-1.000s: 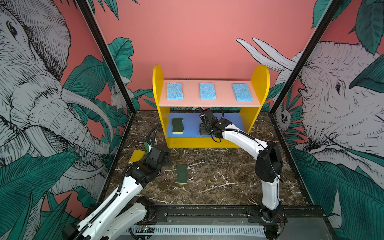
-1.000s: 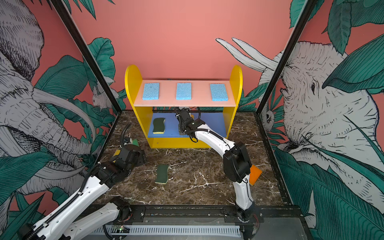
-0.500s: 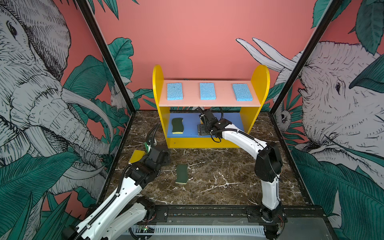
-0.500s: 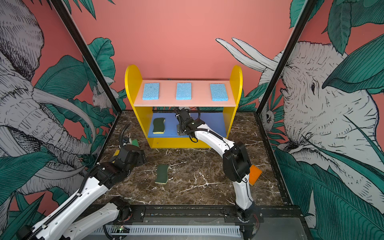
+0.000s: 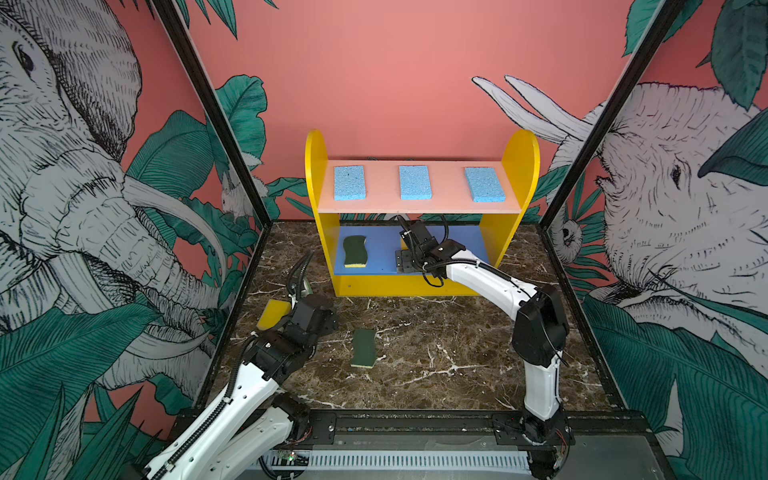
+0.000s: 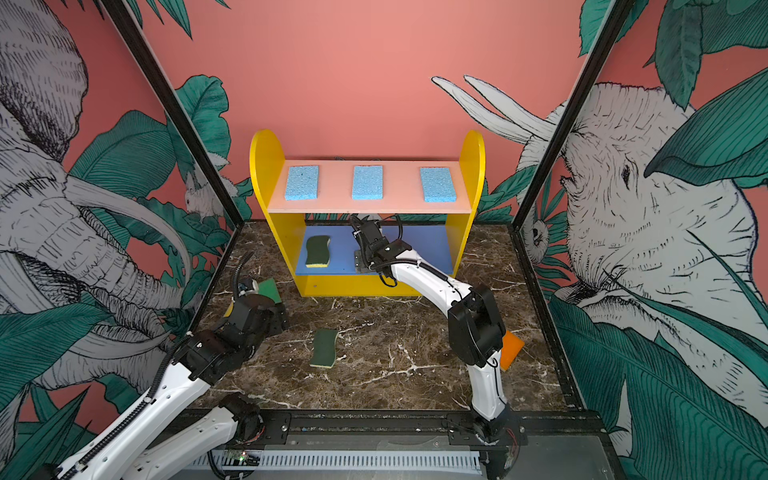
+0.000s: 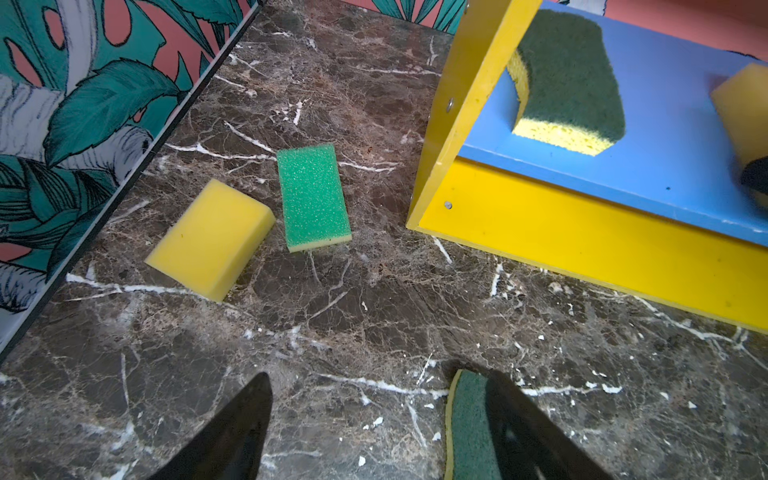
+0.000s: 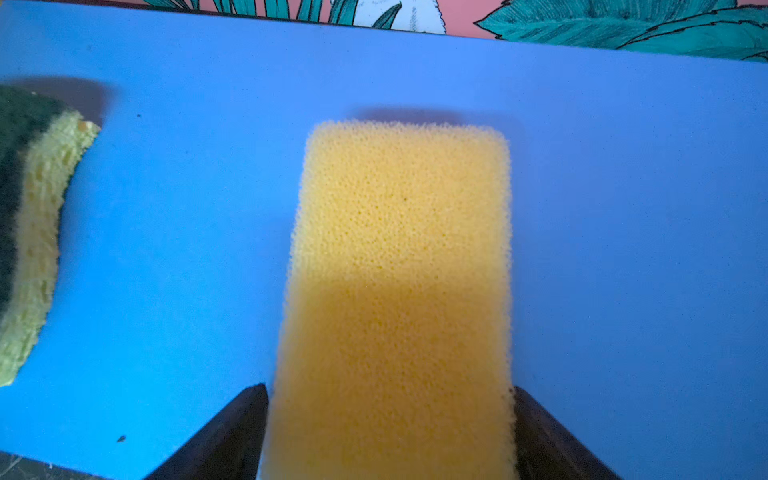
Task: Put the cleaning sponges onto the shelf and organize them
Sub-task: 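Lower the yellow sponge onto the blue shelf and open the right gripper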
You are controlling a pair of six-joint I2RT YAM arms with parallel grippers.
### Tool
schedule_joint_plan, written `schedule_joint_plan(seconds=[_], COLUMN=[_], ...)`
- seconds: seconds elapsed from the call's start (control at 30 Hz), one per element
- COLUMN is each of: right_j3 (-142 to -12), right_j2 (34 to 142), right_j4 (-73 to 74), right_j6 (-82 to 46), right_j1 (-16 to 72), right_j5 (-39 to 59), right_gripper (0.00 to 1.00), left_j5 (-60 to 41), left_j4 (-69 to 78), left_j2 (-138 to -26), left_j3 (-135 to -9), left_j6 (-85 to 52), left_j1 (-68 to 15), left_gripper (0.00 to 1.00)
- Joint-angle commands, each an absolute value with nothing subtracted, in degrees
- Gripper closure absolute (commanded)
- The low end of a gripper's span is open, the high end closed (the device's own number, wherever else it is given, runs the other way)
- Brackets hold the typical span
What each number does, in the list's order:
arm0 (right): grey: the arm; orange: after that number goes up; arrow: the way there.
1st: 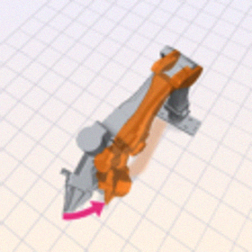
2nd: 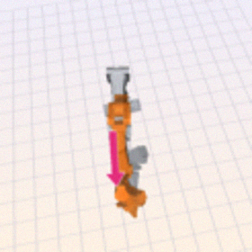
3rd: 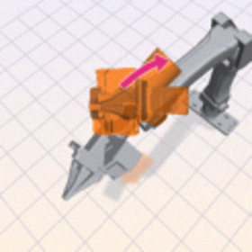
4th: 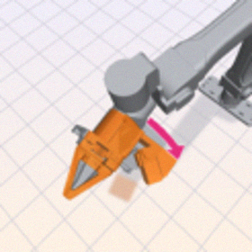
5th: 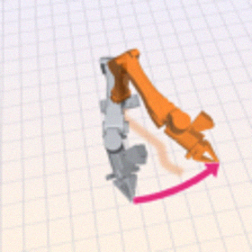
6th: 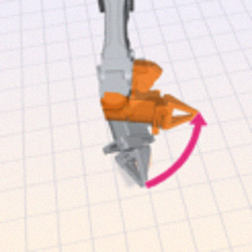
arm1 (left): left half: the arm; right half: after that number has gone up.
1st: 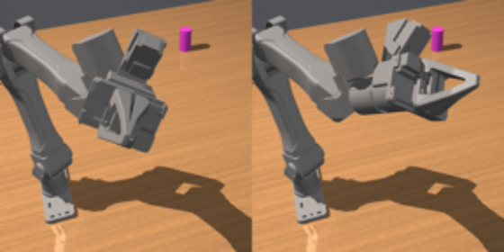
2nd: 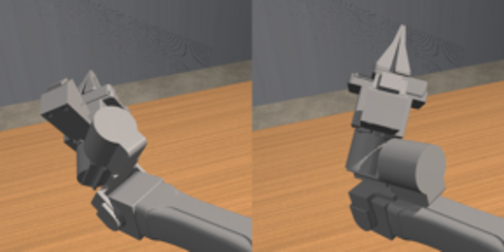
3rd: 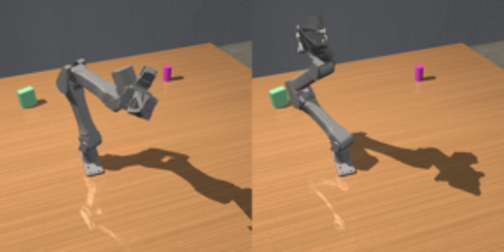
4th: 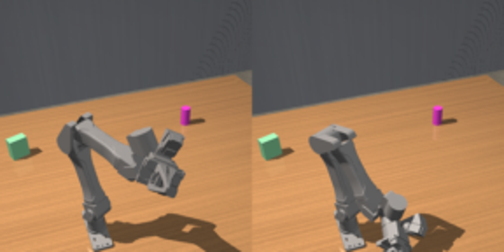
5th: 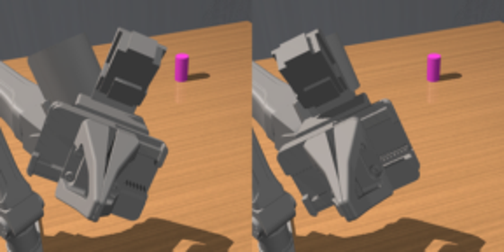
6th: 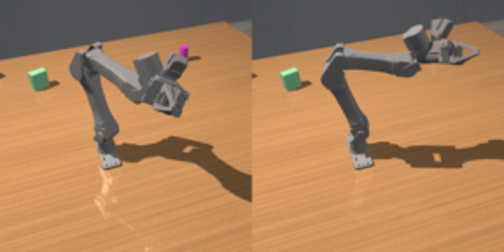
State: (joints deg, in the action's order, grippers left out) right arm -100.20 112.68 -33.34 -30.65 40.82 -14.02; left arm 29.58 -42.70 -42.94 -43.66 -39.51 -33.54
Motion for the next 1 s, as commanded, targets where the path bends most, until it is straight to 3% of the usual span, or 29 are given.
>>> schedule_joint_plan(seconds=[0.0, 0.97], right_j3=[-97.8, -93.6], right_j2=[108.6, 108.0], right_j4=[-32.3, -27.0], right_j6=[-31.5, -31.5], right_j1=[40.9, 41.6], right_j5=[-13.6, -9.8], right_gripper=[0.04, 0.07], left_j5=[30.3, 30.8], left_j4=[-44.6, -46.1], left_j2=[-41.7, -39.3], left_j3=[-42.8, -42.2], left_j6=[-41.1, -41.7], left_j1=[-33.5, -33.5], left_gripper=[0.18, 0.18])
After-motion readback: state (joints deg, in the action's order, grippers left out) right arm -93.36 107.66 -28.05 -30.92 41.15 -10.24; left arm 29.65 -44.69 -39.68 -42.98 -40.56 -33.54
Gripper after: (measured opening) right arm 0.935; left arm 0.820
